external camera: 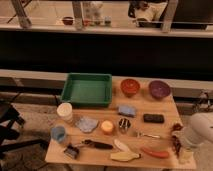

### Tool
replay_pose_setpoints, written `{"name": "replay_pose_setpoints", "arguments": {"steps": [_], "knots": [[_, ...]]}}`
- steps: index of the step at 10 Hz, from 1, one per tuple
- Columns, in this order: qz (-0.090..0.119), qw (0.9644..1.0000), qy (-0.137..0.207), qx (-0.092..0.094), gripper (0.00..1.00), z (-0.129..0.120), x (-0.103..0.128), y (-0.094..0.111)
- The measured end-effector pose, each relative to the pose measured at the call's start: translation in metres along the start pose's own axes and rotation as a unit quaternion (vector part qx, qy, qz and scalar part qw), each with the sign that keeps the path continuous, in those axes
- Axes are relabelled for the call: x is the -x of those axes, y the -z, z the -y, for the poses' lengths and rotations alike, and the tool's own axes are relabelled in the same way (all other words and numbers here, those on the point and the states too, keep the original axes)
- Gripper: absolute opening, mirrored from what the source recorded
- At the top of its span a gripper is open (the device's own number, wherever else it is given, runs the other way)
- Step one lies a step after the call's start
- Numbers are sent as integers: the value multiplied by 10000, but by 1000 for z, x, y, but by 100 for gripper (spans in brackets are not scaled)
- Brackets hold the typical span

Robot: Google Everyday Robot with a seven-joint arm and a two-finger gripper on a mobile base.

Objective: Place grapes in paper cup

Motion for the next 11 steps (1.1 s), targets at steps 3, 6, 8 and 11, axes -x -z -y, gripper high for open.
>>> {"name": "replay_pose_setpoints", "arguments": {"steps": [3,6,8,11], "knots": [[24,9998,45,-170,80,8,9,43],[23,9995,71,-305,80,17,12,80],[22,9995,50,-324,80,24,10,83],[67,9995,64,-305,80,38,9,58]]}}
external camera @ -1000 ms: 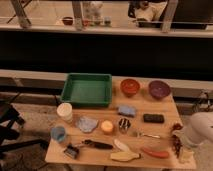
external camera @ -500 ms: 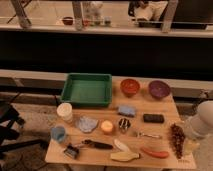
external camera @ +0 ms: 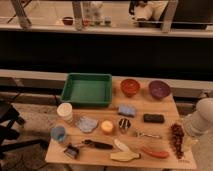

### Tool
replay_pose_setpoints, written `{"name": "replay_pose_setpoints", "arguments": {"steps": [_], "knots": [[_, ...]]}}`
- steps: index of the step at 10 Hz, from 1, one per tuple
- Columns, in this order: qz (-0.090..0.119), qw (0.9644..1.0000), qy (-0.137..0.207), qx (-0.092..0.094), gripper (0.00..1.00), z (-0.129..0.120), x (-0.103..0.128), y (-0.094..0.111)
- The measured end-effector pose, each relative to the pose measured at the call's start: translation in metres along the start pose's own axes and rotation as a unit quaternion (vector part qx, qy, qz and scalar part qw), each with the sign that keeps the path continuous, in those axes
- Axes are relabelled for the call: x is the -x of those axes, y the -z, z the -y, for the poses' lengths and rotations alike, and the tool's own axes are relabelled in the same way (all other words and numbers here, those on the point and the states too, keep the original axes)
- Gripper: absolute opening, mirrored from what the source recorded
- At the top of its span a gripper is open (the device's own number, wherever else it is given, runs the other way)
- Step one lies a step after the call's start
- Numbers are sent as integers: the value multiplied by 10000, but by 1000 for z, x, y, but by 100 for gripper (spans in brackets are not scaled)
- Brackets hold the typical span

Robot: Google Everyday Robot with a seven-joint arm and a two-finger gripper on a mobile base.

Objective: Place grapes in paper cup

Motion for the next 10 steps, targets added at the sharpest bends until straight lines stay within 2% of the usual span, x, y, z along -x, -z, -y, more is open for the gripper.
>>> {"name": "replay_pose_setpoints", "arguments": {"steps": [5,10], "knots": [[-9,10000,-39,-66,80,19,-6,-15],[-83,9999,-102,38,80,20,-19,-43]]}}
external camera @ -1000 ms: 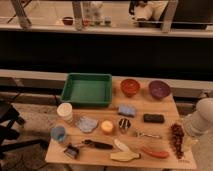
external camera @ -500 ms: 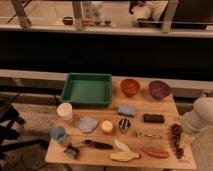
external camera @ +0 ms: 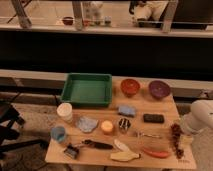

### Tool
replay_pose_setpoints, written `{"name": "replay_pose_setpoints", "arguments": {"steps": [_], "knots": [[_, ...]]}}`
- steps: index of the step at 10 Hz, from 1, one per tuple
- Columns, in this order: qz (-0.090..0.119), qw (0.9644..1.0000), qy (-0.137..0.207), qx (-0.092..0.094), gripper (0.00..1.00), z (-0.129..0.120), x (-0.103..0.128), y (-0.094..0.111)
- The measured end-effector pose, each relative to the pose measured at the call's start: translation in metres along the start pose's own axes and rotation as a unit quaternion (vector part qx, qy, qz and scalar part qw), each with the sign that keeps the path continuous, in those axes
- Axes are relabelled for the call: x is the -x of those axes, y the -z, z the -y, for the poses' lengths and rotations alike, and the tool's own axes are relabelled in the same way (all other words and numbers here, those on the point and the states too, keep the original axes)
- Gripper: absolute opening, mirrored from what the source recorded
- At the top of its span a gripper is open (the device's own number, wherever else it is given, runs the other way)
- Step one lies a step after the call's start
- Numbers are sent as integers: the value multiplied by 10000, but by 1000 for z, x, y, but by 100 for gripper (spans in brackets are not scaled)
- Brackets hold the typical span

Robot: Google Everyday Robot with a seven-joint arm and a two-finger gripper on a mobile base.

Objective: Place grapes in paper cup

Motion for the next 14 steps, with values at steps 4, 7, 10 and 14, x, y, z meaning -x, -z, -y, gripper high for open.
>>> {"name": "replay_pose_setpoints", "arguments": {"steps": [4,7,10,14], "knots": [[-5,10000,-68,53,80,1,-9,-12],[-22,9999,-110,107,80,0,-15,-17],[-48,9997,-115,205,80,2,-16,-25],[89,9992,-161,368,46,-1,-20,-32]]}}
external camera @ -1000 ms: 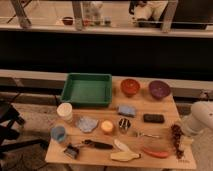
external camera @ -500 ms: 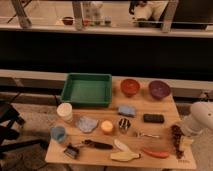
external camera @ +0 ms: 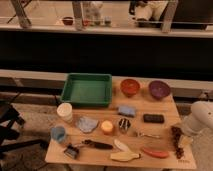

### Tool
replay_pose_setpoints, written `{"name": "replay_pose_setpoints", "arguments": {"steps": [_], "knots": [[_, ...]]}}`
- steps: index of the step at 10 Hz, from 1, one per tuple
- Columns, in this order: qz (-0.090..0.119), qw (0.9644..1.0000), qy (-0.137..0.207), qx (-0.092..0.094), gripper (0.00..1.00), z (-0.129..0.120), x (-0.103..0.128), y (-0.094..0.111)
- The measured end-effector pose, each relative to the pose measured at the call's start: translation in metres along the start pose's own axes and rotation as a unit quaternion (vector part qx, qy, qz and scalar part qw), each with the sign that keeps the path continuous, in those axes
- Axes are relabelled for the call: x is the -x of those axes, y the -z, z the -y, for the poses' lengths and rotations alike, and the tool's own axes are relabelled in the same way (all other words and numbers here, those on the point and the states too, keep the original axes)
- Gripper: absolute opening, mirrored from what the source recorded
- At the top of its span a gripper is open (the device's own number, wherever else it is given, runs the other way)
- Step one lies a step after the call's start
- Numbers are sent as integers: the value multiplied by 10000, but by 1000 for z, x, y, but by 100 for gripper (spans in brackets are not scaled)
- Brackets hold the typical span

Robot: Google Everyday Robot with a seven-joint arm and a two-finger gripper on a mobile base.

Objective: Place grapes in paper cup

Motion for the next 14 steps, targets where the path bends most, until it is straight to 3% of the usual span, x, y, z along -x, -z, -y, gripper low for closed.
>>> {"name": "replay_pose_setpoints", "arguments": {"steps": [1,4,5,14], "knots": [[-25,10000,9,62,30,2,2,-3],[-28,10000,3,66,5,2,2,0],[-29,10000,-2,68,0,2,1,1],[-42,10000,-17,78,0,1,-1,3]]}}
